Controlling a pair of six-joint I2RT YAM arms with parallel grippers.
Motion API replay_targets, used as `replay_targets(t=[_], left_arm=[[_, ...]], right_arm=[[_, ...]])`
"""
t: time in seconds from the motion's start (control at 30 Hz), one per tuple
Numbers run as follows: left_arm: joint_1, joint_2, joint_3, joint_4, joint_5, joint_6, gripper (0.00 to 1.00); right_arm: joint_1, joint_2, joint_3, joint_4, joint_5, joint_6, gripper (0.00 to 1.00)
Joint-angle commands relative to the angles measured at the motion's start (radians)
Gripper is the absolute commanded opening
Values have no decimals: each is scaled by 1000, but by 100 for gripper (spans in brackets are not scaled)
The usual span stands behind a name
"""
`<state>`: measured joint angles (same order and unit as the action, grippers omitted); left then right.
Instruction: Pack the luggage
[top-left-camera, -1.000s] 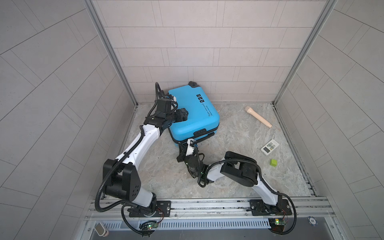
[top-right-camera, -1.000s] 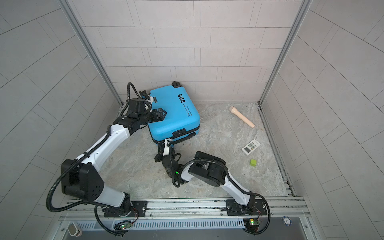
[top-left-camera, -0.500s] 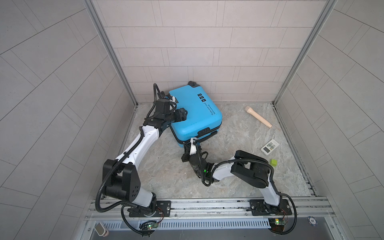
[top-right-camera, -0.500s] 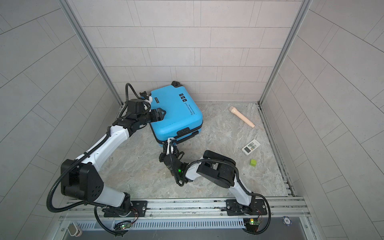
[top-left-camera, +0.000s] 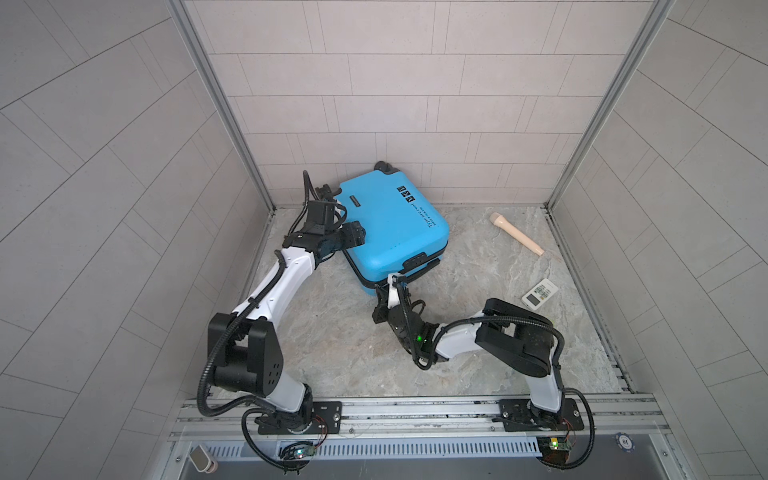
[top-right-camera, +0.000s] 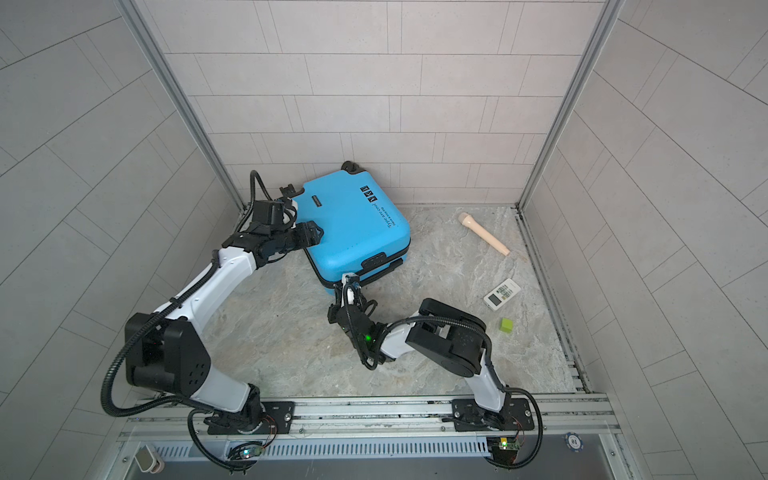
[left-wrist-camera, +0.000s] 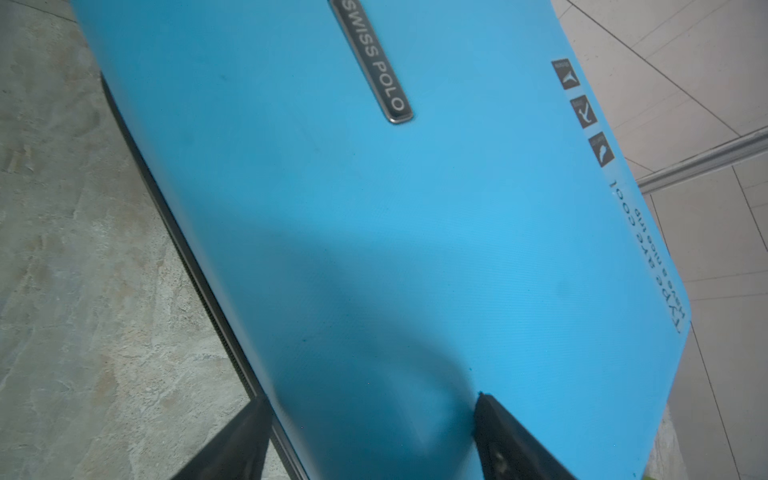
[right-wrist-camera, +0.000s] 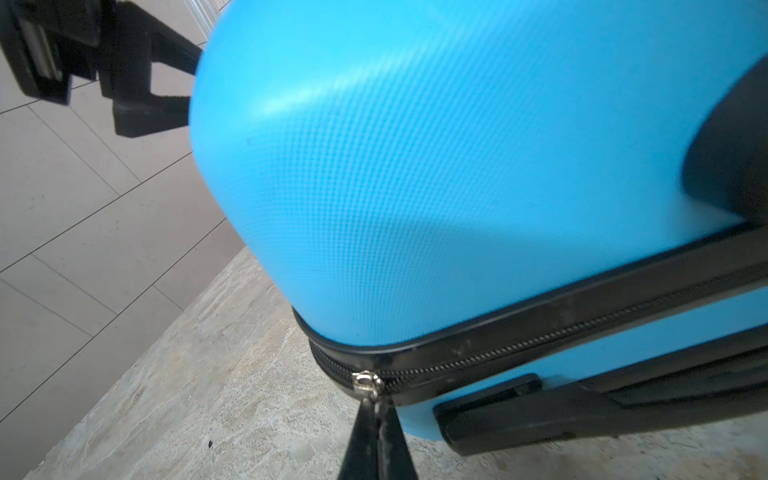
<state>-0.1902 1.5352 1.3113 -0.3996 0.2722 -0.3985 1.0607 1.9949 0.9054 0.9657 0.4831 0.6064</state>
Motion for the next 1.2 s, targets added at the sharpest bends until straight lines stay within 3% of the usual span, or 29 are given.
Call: replay_targets(t=[0.0, 0.17, 0.57, 0.67, 0.9, 0.97, 1.17], left_arm=[[-43, -14, 89, -54, -58, 73, 84], [-155, 45, 214, -51, -146, 168, 89], [-321, 367, 561, -69, -247, 223, 92], [-360, 484, 717, -130, -293, 264, 92], [-409, 875, 1306, -319, -379, 307, 92], [-416, 959, 1416, -318, -420, 311, 92], [-420, 1039, 1380, -138, -451, 345, 92]], right_arm=[[-70, -34, -67, -60, 92, -29, 0], [-96, -73, -130, -76, 84, -6, 0], [-163, -285, -410, -112, 42, 14, 0], [-176, -353, -462, -173, 20, 17, 0], [-231, -446, -509, -248, -71, -9, 0], [-252, -447, -505, -254, -99, -15, 0], [-303, -414, -470, -254, -191, -25, 0]])
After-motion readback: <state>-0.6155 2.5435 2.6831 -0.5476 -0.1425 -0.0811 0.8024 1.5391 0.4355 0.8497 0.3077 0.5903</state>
